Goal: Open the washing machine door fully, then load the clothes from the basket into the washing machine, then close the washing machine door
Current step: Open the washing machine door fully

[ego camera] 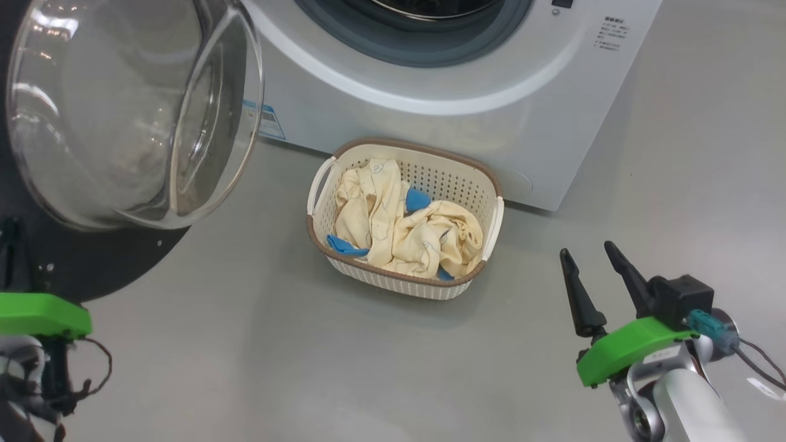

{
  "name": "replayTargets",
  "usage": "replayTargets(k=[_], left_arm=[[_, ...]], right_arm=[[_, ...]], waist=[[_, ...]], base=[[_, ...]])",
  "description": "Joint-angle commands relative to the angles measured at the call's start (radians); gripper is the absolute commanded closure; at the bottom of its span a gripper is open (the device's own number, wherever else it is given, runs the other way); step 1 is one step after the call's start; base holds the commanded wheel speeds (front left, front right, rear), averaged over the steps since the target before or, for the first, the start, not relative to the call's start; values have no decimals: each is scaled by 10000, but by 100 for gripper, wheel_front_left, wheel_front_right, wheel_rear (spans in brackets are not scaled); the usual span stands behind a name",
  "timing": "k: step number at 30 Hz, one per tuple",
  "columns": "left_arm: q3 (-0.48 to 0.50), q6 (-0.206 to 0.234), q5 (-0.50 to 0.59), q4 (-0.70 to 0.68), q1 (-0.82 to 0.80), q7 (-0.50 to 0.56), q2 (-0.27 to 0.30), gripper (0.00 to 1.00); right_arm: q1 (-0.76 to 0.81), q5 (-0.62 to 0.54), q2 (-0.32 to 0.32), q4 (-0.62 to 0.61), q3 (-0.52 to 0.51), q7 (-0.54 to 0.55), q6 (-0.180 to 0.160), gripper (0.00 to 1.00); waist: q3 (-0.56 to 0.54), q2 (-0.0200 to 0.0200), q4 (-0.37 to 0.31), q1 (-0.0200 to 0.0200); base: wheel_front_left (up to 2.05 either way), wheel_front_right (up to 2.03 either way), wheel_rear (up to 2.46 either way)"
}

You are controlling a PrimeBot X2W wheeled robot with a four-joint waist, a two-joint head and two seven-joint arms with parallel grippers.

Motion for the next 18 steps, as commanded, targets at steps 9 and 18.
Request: replayTargets(k=[9,18], left_arm=[[1356,-233,32,216,-1160,-141,1462,100],[1367,-516,35,1164,-1900,-141,2351,100]], right_arm=[[-388,-473,-631,-1177,-446,461,6,0],[-370,-657,-803,-1880,-739,896,6,0]], waist=[[1333,0,26,-1],[2243,0,12,-1]], base=[[0,0,0],[0,0,0]])
